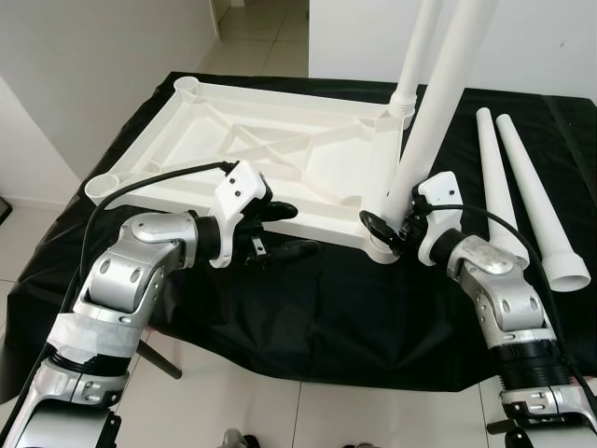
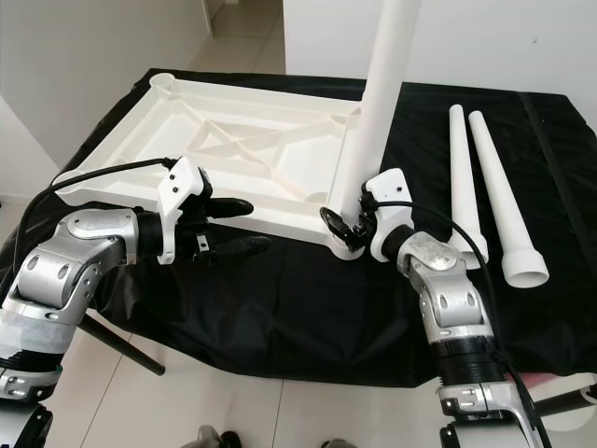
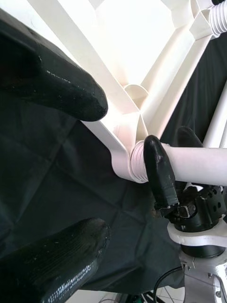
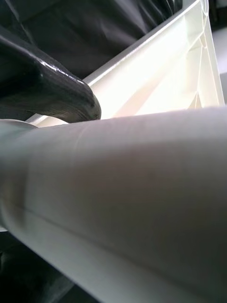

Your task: Building children table

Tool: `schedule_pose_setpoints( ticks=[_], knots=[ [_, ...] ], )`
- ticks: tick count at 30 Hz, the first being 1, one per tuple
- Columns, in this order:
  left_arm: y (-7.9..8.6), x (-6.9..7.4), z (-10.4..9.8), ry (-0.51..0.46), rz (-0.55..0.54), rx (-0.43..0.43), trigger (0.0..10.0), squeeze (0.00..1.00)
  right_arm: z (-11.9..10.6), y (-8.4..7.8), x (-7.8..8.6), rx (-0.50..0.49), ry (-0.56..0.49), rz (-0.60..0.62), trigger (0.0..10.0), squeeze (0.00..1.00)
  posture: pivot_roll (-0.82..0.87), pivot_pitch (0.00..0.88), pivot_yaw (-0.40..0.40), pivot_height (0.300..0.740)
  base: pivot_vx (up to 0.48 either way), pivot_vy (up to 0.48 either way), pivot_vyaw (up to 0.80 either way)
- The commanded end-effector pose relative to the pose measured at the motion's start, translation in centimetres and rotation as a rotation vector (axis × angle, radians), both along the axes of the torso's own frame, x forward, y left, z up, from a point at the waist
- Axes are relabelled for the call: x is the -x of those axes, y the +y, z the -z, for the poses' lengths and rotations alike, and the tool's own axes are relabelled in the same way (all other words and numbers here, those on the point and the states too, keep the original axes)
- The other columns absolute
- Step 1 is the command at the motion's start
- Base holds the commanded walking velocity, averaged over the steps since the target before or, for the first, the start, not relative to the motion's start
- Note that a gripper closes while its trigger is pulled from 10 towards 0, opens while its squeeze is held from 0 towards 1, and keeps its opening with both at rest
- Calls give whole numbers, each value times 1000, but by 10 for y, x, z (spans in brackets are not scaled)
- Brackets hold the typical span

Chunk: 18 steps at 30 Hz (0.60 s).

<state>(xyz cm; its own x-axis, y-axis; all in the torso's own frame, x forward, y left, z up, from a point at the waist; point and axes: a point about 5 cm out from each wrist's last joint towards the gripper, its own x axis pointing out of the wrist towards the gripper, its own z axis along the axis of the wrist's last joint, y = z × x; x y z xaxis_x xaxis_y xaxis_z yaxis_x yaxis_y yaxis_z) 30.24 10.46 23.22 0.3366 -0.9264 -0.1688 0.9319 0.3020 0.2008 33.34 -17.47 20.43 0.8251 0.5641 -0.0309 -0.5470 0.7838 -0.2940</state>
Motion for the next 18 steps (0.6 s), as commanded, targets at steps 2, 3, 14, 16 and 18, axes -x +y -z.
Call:
schedule_pose_setpoints(
  ticks=[2, 3, 14, 16, 18],
  knots=[
    [5, -2, -2, -20, -74, 3, 10000, 0, 3, 6, 0, -5, 14, -36, 0, 0, -88, 145, 100, 740, 0, 0, 0],
    [5, -2, -3, -20, -74, 3, 10000, 0, 4, 7, 1, -8, 20, -41, 0, 0, -88, 145, 100, 740, 0, 0, 0],
    [5, -1, -2, -15, -73, 3, 10000, 0, 50, 5, 8, 10, 142, 200, 0, 0, -91, 149, 100, 740, 0, 0, 0],
    [5, -1, -2, -14, -73, 3, 10000, 0, 54, 3, 8, 10, 147, 253, 0, 0, -93, 150, 100, 740, 0, 0, 0],
    [5, -1, -2, -14, -73, 4, 10000, 0, 56, 1, 8, 10, 150, 285, 0, 0, -93, 150, 100, 740, 0, 0, 0]
  ],
)
